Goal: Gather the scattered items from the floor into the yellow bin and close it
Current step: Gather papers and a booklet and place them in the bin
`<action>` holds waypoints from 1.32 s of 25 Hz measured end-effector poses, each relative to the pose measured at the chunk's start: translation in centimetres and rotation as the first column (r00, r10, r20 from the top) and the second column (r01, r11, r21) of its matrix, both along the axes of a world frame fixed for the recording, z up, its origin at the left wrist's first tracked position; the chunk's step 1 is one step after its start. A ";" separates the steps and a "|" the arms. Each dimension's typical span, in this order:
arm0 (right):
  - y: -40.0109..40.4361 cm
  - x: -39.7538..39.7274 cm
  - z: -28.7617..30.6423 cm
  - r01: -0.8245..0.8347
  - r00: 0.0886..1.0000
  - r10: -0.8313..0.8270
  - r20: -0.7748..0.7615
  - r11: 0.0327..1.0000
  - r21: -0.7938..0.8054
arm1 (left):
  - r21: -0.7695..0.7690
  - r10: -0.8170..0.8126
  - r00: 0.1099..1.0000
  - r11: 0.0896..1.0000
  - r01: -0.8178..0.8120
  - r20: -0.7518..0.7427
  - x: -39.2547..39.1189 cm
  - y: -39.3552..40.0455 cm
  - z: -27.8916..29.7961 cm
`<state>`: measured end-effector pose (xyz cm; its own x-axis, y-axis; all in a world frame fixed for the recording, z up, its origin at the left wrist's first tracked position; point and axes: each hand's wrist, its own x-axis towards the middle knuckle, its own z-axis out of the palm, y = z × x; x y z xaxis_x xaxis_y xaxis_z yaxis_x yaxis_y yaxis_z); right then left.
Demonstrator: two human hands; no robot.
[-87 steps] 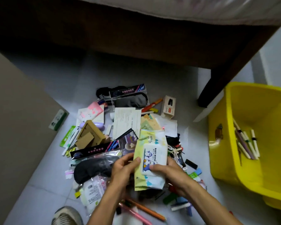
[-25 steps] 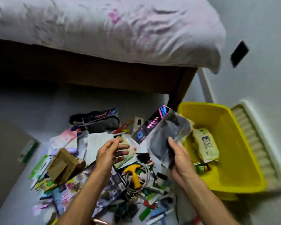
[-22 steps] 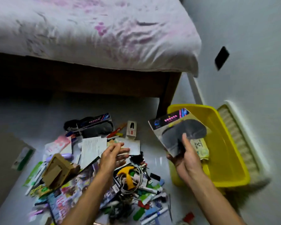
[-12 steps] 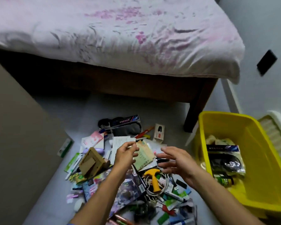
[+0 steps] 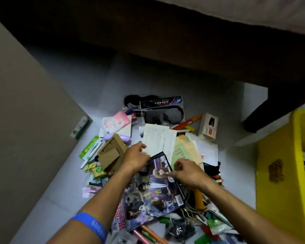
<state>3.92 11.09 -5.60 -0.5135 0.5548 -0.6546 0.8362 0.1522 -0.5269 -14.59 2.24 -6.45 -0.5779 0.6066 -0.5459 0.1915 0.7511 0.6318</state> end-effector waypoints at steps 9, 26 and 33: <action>-5.0 1.0 -0.5 0.170 0.963 -0.188 -0.193 0.980 -0.105 | 0.166 0.061 0.998 0.984 -0.063 0.018 2.3 -2.9 -0.4; -1.3 30.0 13.4 0.992 -0.102 -0.633 -0.767 -0.123 -0.030 | 0.486 -0.104 0.994 0.870 0.078 0.028 22.7 2.0 10.4; -2.1 28.3 10.3 0.855 0.518 -0.803 -0.294 0.477 0.204 | 0.380 -0.042 0.999 0.924 0.035 0.010 20.9 -0.8 9.4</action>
<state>32.26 9.02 4.68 0.2231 0.9109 -0.3472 0.5756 -0.4106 -0.7072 6.29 1.47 2.99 -0.5422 0.7922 -0.2800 0.2019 0.4463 0.8718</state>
